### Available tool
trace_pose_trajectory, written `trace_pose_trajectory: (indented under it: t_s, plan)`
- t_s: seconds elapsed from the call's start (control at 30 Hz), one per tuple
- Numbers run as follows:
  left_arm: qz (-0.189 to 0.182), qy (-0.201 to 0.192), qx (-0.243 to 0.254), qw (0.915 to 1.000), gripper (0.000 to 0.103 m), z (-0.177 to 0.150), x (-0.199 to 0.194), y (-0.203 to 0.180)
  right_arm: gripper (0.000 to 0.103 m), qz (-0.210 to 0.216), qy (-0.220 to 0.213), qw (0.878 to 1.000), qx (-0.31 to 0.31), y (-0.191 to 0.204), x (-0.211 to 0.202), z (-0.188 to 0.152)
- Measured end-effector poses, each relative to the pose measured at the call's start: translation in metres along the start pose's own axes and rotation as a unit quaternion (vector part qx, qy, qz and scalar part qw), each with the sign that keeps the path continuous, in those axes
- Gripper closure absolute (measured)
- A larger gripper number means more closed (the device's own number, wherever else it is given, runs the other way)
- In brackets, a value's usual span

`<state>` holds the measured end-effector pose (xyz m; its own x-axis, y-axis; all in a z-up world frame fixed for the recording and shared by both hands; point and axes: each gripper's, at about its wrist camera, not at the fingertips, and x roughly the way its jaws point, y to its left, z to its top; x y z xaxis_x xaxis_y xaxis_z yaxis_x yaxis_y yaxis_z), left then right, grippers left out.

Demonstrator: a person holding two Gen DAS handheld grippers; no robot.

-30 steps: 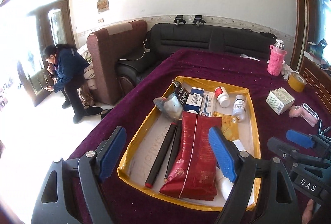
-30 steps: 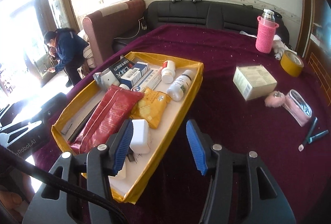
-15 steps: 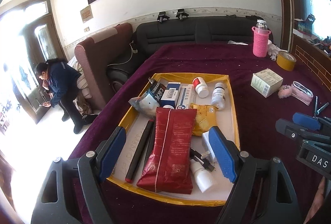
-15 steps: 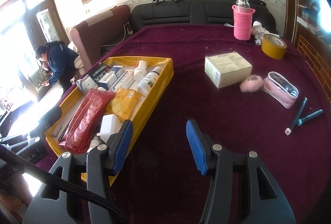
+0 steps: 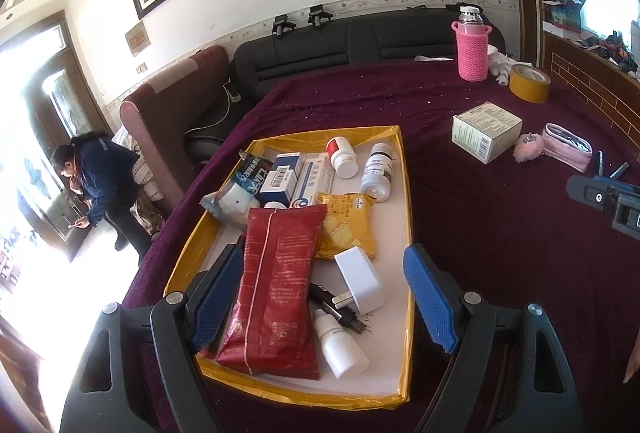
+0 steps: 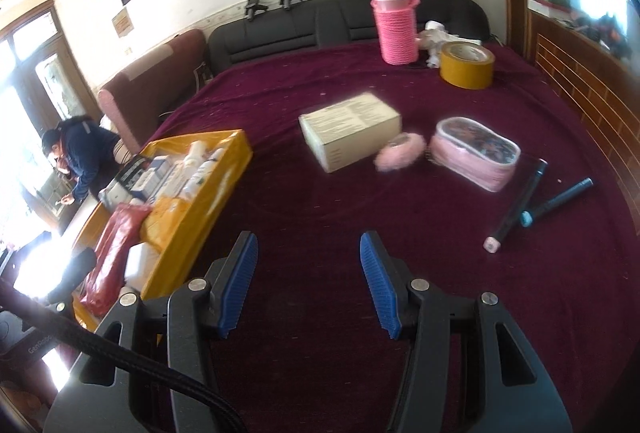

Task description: Organize objects

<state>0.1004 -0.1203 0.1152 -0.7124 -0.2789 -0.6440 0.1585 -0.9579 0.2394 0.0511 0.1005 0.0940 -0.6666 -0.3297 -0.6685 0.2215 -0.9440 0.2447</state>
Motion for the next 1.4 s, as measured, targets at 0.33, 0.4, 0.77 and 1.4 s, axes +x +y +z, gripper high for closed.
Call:
trace_pose_trajectory:
  t_s: [0.33,0.4,0.77,1.4]
  plan:
    - [-0.006,0.025,0.032,0.9992,0.026,0.006,0.013,-0.03,0.051,-0.028,-0.009,0.998,0.05,-0.064,0.001,0.014]
    - [-0.008,0.03,0.038,0.9988,0.026,0.008,0.017,-0.037,0.051,-0.036,-0.014,0.997,0.061,-0.077,0.001,0.021]
    - [-0.009,0.06,0.08,0.9949,0.026,0.016,0.04,-0.083,0.051,-0.064,-0.051,0.989,0.127,-0.149,0.006,0.057]
    - [-0.156,0.093,0.068,0.981,0.026,0.061,0.097,-0.167,0.051,-0.074,-0.042,0.976,0.2,-0.205,0.015,0.044]
